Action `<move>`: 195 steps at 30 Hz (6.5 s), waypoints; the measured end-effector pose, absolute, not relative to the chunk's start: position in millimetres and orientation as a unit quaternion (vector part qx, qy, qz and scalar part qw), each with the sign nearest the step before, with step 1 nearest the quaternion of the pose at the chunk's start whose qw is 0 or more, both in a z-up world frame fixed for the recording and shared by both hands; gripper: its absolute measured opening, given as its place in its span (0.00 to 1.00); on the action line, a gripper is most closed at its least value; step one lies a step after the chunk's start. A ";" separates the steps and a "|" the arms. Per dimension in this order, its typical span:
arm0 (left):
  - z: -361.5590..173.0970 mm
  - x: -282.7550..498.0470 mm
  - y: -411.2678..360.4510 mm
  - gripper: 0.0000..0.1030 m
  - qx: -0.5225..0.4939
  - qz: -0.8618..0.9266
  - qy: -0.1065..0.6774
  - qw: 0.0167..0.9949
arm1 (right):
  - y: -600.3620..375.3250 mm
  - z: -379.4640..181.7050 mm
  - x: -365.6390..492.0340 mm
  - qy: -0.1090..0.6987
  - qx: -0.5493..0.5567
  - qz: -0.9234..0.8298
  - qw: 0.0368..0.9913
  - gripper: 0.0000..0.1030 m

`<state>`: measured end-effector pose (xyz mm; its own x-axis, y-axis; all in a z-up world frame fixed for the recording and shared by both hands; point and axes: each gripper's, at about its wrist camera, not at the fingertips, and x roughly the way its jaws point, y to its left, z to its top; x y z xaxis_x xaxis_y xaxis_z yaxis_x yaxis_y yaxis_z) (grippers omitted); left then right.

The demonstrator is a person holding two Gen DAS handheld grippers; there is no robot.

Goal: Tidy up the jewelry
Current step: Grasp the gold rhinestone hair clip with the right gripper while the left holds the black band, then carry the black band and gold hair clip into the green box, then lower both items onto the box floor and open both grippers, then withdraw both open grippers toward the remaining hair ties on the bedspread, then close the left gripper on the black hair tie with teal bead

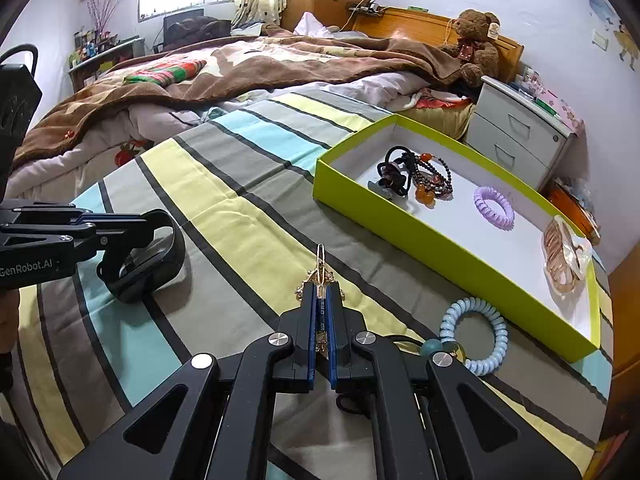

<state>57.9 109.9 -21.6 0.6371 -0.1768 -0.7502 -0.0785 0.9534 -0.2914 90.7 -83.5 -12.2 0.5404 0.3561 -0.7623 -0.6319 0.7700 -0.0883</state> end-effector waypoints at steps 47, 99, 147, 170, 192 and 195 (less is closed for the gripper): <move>79.8 129.9 35.9 0.11 -0.108 -0.092 0.366 0.920 | -182.9 74.8 115.7 0.328 -0.086 0.215 0.916 0.04; -6.3 245.3 -53.4 0.11 -0.068 -0.115 0.461 0.877 | -231.2 1.6 197.4 0.419 -0.108 0.201 0.879 0.04; 42.9 197.2 -43.2 0.64 -0.060 -0.120 0.407 0.904 | -240.6 29.3 170.1 0.394 -0.051 0.186 0.899 0.14; 30.5 109.1 -13.6 0.68 -0.058 -0.142 0.400 0.903 | -242.8 35.0 103.1 0.375 -0.020 0.195 0.906 0.18; 0.9 95.2 -67.5 0.63 -0.008 -0.194 0.421 0.886 | -254.2 24.8 76.0 0.381 -0.002 0.171 0.909 0.18; -4.9 102.2 -75.0 0.51 0.004 -0.191 0.428 0.883 | -259.4 24.5 74.6 0.381 0.002 0.165 0.910 0.18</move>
<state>102.2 -75.0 -4.9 0.5605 -0.3348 -0.7575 0.3416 0.9267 -0.1567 74.6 -259.4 24.5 0.6554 0.3014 -0.6925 -0.2989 0.9456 0.1287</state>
